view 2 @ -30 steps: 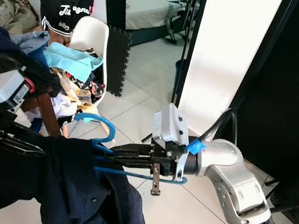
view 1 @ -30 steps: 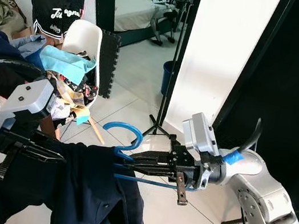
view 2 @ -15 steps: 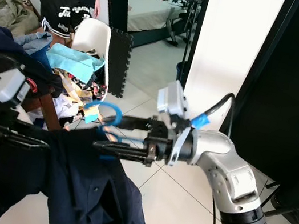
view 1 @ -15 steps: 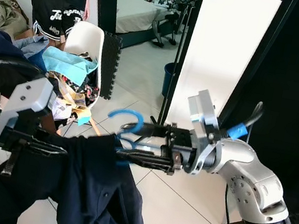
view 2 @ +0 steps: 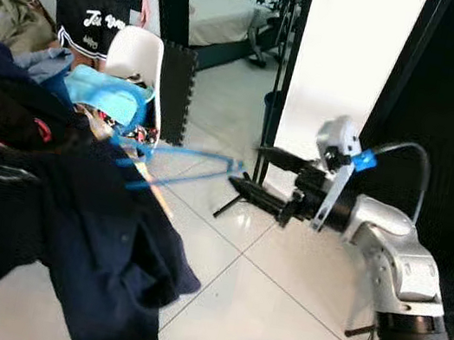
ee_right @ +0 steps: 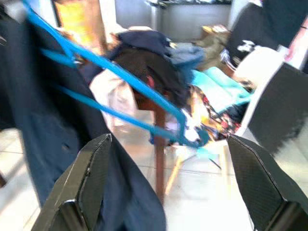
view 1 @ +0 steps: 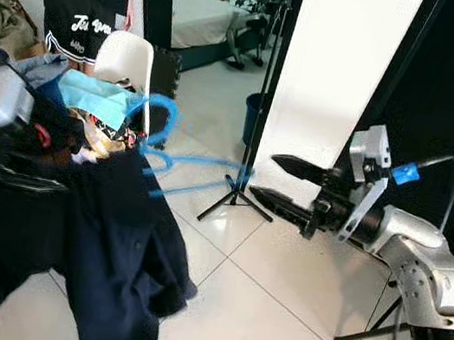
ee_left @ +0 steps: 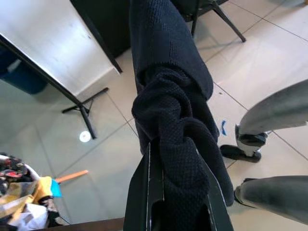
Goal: Hang hanger
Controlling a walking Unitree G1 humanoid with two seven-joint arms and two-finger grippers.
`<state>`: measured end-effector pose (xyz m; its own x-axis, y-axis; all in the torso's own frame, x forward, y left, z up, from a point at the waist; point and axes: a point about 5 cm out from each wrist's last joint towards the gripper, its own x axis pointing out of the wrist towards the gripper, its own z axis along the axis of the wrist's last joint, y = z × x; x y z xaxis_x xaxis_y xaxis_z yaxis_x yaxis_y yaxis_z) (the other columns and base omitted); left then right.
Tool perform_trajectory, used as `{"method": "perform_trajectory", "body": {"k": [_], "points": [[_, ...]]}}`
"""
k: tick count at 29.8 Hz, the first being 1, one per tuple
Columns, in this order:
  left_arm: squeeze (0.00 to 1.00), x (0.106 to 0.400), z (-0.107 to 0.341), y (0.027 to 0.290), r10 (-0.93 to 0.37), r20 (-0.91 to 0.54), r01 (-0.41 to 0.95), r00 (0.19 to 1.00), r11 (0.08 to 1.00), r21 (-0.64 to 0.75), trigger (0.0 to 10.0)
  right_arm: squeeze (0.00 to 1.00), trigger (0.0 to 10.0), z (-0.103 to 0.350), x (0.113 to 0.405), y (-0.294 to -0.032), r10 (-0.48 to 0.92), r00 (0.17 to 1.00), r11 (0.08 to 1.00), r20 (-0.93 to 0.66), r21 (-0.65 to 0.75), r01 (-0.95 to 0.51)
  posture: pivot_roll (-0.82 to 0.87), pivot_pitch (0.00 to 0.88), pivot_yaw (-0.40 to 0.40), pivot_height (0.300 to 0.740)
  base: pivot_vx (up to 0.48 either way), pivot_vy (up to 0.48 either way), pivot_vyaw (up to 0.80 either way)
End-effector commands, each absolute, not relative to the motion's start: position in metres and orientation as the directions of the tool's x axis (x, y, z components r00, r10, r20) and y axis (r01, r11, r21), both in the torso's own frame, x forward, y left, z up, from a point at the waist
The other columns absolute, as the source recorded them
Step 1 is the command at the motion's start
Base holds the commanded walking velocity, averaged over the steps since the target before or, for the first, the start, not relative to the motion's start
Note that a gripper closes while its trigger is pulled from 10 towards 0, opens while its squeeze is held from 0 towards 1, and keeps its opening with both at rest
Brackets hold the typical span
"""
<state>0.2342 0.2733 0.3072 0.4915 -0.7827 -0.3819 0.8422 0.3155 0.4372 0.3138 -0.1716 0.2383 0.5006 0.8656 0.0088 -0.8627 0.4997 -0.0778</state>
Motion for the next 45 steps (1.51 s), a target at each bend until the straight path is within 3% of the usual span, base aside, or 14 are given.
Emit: {"method": "perform_trajectory", "body": {"k": [1, 4, 5, 10, 14, 17, 19, 23, 29, 30, 45], "points": [[0.00, 0.231, 0.327, 0.279, -0.780, -0.347, 0.812, 0.522, 0.328, 0.483, 0.0, 1.00, 10.0, 0.215, 0.315, -0.172, 0.841, 0.528, 0.527, -0.117, -0.039, -0.849, 0.01, 0.012, 0.003, 0.740, 0.000, 0.000, 0.00], [0.00, 0.230, 0.333, 0.280, -0.784, -0.318, 0.797, 0.533, 0.339, 0.500, 0.0, 1.00, 10.0, 0.203, 0.314, -0.173, 0.826, 0.531, 0.539, -0.187, -0.014, -0.842, 0.01, 0.015, 0.000, 0.740, 0.000, 0.000, 0.00], [0.00, 0.228, 0.342, 0.277, -0.802, -0.263, 0.781, 0.536, 0.352, 0.516, 0.0, 0.00, 10.0, 0.189, 0.312, -0.168, 0.818, 0.519, 0.544, -0.247, 0.043, -0.838, 0.01, 0.016, -0.002, 0.740, 0.000, 0.000, 0.00], [0.00, 0.224, 0.353, 0.267, -0.844, -0.156, 0.762, 0.514, 0.365, 0.535, 0.0, 0.00, 10.0, 0.175, 0.297, -0.141, 0.890, 0.398, 0.444, -0.222, 0.229, -0.866, 0.00, 0.017, -0.007, 0.740, 0.000, 0.000, 0.00], [0.00, 0.224, 0.354, 0.265, -0.848, -0.138, 0.753, 0.512, 0.366, 0.546, 0.0, 0.00, 10.0, 0.173, 0.293, -0.126, 0.915, 0.363, 0.401, -0.174, 0.312, -0.861, 0.00, 0.020, -0.013, 0.740, 0.000, 0.000, 0.00], [0.00, 0.224, 0.355, 0.265, -0.848, -0.134, 0.750, 0.512, 0.366, 0.550, 0.0, 0.00, 10.0, 0.171, 0.294, -0.122, 0.913, 0.371, 0.407, -0.170, 0.334, -0.850, 0.00, 0.020, -0.013, 0.740, 0.000, 0.000, 0.00], [0.00, 0.224, 0.357, 0.264, -0.853, -0.121, 0.748, 0.507, 0.366, 0.554, 0.0, 0.00, 10.0, 0.168, 0.303, -0.114, 0.883, 0.444, 0.465, -0.156, 0.427, -0.775, -0.01, 0.018, -0.014, 0.740, 0.000, 0.000, 0.00], [0.00, 0.224, 0.358, 0.262, -0.858, -0.115, 0.747, 0.500, 0.360, 0.559, 0.0, 0.00, 10.0, 0.169, 0.309, -0.107, 0.866, 0.488, 0.462, -0.110, 0.552, -0.694, -0.01, 0.017, -0.012, 0.740, 0.000, 0.000, 0.00], [0.00, 0.225, 0.362, 0.258, -0.864, -0.093, 0.742, 0.494, 0.364, 0.563, 0.0, 0.00, 10.0, 0.168, 0.301, -0.099, 0.888, 0.448, 0.416, -0.107, 0.603, -0.680, -0.02, 0.014, -0.013, 0.740, 0.000, 0.000, 0.00], [0.00, 0.225, 0.363, 0.257, -0.865, -0.085, 0.738, 0.494, 0.366, 0.567, 0.0, 0.00, 0.0, 0.166, 0.297, -0.096, 0.893, 0.435, 0.408, -0.113, 0.608, -0.681, -0.02, 0.014, -0.013, 0.740, 0.000, 0.000, 0.00], [0.00, 0.228, 0.372, 0.255, -0.864, -0.040, 0.706, 0.501, 0.382, 0.596, 0.0, 0.00, 0.0, 0.161, 0.293, -0.088, 0.888, 0.423, 0.444, -0.179, 0.571, -0.690, -0.01, 0.000, -0.018, 0.740, 0.000, 0.000, 0.00]]}}
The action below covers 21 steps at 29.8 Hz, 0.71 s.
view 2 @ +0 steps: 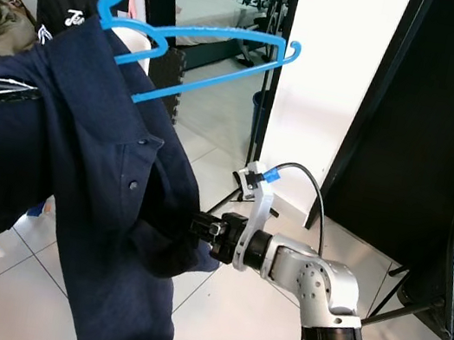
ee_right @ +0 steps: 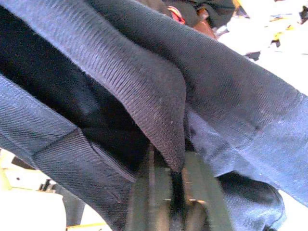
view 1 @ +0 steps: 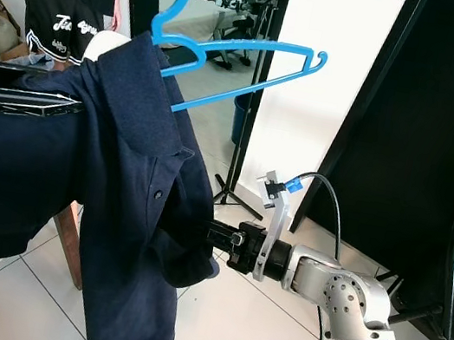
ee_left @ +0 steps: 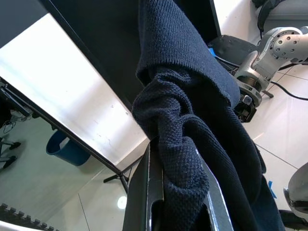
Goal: Hang hanger
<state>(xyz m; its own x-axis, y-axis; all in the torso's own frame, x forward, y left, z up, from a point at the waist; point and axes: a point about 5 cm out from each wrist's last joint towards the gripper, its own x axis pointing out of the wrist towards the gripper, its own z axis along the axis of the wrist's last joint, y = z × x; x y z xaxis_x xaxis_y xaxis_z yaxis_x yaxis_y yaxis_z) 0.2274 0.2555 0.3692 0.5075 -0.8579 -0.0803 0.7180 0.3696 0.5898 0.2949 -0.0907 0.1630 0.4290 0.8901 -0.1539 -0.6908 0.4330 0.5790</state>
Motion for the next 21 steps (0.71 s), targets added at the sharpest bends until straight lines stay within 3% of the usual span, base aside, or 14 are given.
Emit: {"method": "perform_trajectory", "body": {"k": [1, 5, 10, 14, 21], "points": [[0.00, 0.228, 0.373, 0.255, -0.864, -0.038, 0.705, 0.502, 0.384, 0.597, 0.0, 0.00, 0.0, 0.161, 0.294, -0.088, 0.884, 0.432, 0.451, -0.180, 0.573, -0.684, -0.01, 0.000, -0.019, 0.740, 0.000, 0.000, 0.00], [0.00, 0.228, 0.371, 0.256, -0.861, -0.036, 0.705, 0.507, 0.390, 0.592, 0.0, 0.00, 0.0, 0.165, 0.299, -0.090, 0.863, 0.480, 0.476, -0.157, 0.570, -0.669, -0.01, 0.000, -0.017, 0.740, 0.000, 0.000, 0.00], [0.00, 0.228, 0.359, 0.259, -0.853, -0.043, 0.722, 0.521, 0.413, 0.556, 0.0, 0.00, 0.0, 0.185, 0.331, -0.113, 0.719, 0.695, 0.554, -0.028, 0.626, -0.548, -0.02, 0.003, -0.017, 0.740, 0.000, 0.000, 0.00], [0.00, 0.228, 0.347, 0.262, -0.843, -0.038, 0.732, 0.536, 0.442, 0.519, 0.0, 0.00, 0.0, 0.191, 0.346, -0.131, 0.610, 0.792, 0.594, -0.021, 0.673, -0.440, -0.02, 0.005, -0.014, 0.740, 0.000, 0.000, 0.00], [0.00, 0.224, 0.311, 0.262, -0.826, -0.029, 0.758, 0.562, 0.501, 0.418, 0.0, 0.00, 0.0, 0.206, 0.361, -0.153, 0.491, 0.871, 0.634, -0.002, 0.687, -0.356, -0.02, 0.008, -0.021, 0.740, 0.000, 0.000, 0.00]]}}
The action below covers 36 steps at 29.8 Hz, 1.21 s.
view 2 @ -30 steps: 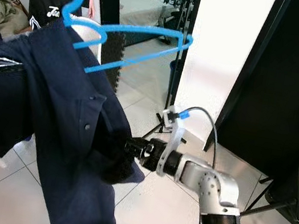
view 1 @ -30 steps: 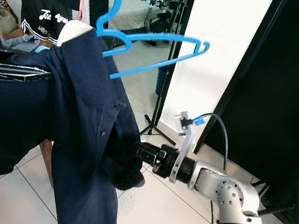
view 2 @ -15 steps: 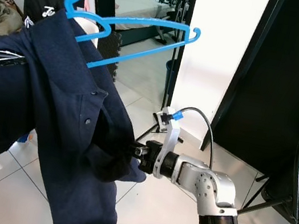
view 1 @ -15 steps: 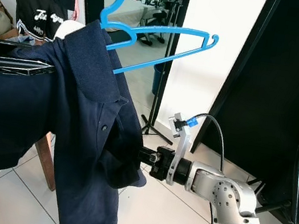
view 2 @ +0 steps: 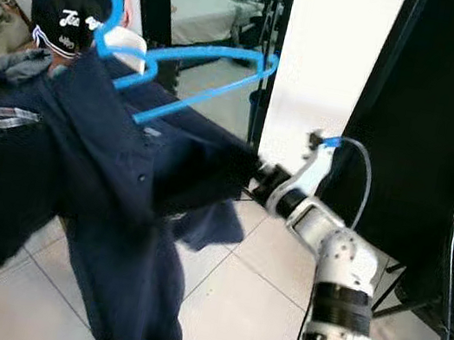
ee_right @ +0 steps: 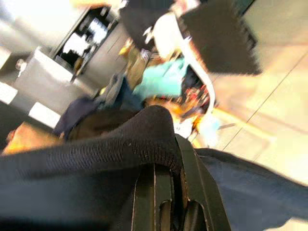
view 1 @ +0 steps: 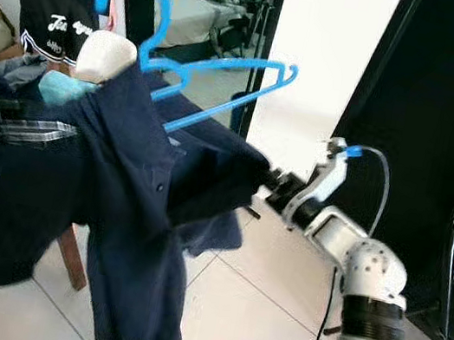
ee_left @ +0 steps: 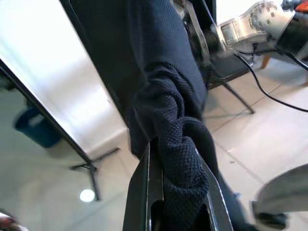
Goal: Hang hanger
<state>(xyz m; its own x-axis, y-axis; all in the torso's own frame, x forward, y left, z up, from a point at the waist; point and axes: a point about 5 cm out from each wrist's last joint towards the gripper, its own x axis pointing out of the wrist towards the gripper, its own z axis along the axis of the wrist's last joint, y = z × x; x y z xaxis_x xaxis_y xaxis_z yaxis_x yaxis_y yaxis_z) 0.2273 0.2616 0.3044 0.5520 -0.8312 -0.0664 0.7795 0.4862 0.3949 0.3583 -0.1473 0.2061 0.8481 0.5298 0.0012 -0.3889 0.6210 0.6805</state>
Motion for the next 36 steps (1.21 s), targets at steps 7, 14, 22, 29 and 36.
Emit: {"method": "perform_trajectory", "body": {"k": [7, 14, 22, 29, 36], "points": [[0.00, 0.206, 0.291, 0.244, -0.886, -0.044, 0.845, 0.461, 0.423, 0.327, 0.0, 0.00, 0.0, 0.213, 0.370, -0.157, 0.460, 0.888, 0.656, -0.018, 0.680, -0.326, -0.01, 0.010, -0.032, 0.740, 0.000, 0.000, 0.00], [0.00, 0.193, 0.278, 0.235, -0.919, -0.131, 0.904, 0.371, 0.326, 0.275, 0.3, 0.00, 0.0, 0.210, 0.368, -0.143, 0.510, 0.859, 0.644, -0.047, 0.683, -0.345, -0.01, 0.010, -0.037, 0.740, 0.000, 0.000, 0.00], [0.00, 0.200, 0.279, 0.243, -0.873, -0.177, 0.860, 0.455, 0.379, 0.342, 0.3, 0.00, 0.0, 0.213, 0.369, -0.146, 0.507, 0.860, 0.652, -0.052, 0.675, -0.344, -0.01, 0.008, -0.036, 0.740, 0.000, 0.000, 0.00], [0.00, 0.204, 0.284, 0.261, -0.774, -0.223, 0.772, 0.593, 0.467, 0.432, 0.2, 0.00, 0.0, 0.213, 0.370, -0.150, 0.497, 0.865, 0.667, -0.064, 0.666, -0.334, -0.01, 0.012, -0.038, 0.740, 0.000, 0.000, 0.00], [0.00, 0.200, 0.284, 0.271, -0.714, -0.280, 0.741, 0.642, 0.484, 0.465, 0.2, 0.00, 0.0, 0.214, 0.372, -0.153, 0.486, 0.871, 0.674, -0.067, 0.663, -0.325, -0.01, 0.014, -0.040, 0.740, 0.000, 0.000, 0.00]]}}
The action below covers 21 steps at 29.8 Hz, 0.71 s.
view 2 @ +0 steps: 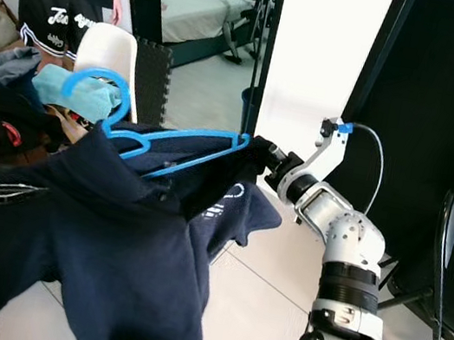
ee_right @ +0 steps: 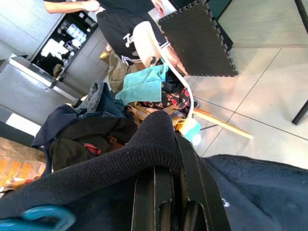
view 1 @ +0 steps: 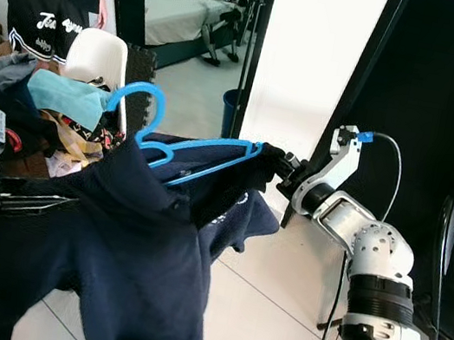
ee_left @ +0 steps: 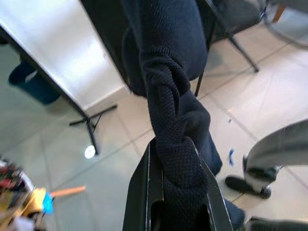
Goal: Hang hanger
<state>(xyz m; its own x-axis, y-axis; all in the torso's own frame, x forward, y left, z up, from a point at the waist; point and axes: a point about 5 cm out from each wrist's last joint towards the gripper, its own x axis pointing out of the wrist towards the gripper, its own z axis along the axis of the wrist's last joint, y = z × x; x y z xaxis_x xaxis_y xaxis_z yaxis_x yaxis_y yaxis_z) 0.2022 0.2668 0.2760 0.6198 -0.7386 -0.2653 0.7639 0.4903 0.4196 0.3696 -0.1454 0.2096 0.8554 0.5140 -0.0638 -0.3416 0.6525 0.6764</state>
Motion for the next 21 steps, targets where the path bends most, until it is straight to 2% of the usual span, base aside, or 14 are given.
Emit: {"method": "perform_trajectory", "body": {"k": [1, 10, 15, 17, 19, 20, 21], "points": [[0.00, 0.200, 0.284, 0.271, -0.714, -0.280, 0.741, 0.642, 0.484, 0.465, 0.2, 0.00, 0.0, 0.214, 0.372, -0.153, 0.486, 0.871, 0.674, -0.067, 0.663, -0.325, -0.01, 0.014, -0.040, 0.740, 0.000, 0.000, 0.00], [0.00, 0.199, 0.281, 0.271, -0.712, -0.307, 0.753, 0.631, 0.468, 0.462, 0.2, 0.00, 0.0, 0.216, 0.372, -0.153, 0.482, 0.874, 0.676, -0.062, 0.660, -0.326, -0.01, 0.015, -0.039, 0.740, 0.000, 0.000, 0.00], [0.00, 0.206, 0.268, 0.271, -0.669, -0.366, 0.747, 0.647, 0.460, 0.479, 0.1, 0.00, 0.0, 0.233, 0.368, -0.145, 0.525, 0.851, 0.665, -0.002, 0.625, -0.409, -0.01, 0.015, -0.031, 0.740, 0.000, 0.000, 0.00], [0.00, 0.213, 0.263, 0.274, -0.625, -0.363, 0.710, 0.691, 0.493, 0.503, 0.7, 0.00, 0.0, 0.245, 0.363, -0.138, 0.574, 0.818, 0.648, 0.031, 0.594, -0.477, -0.01, 0.015, -0.031, 0.740, 0.000, 0.000, 0.00], [0.00, 0.213, 0.263, 0.274, -0.625, -0.363, 0.710, 0.691, 0.493, 0.503, 0.7, 0.00, 0.0, 0.245, 0.363, -0.138, 0.574, 0.818, 0.648, 0.031, 0.594, -0.477, -0.01, 0.015, -0.031, 0.740, 0.000, 0.000, 0.00], [0.00, 0.216, 0.261, 0.275, -0.608, -0.358, 0.693, 0.709, 0.506, 0.513, 1.5, 0.00, 0.0, 0.248, 0.361, -0.134, 0.595, 0.803, 0.639, 0.040, 0.582, -0.503, -0.02, 0.013, -0.031, 0.740, 0.000, 0.000, 0.00], [0.00, 0.216, 0.261, 0.275, -0.608, -0.358, 0.693, 0.709, 0.506, 0.513, 1.5, 0.00, 0.0, 0.248, 0.361, -0.134, 0.595, 0.803, 0.639, 0.040, 0.582, -0.503, -0.02, 0.013, -0.031, 0.740, 0.000, 0.000, 0.00]]}}
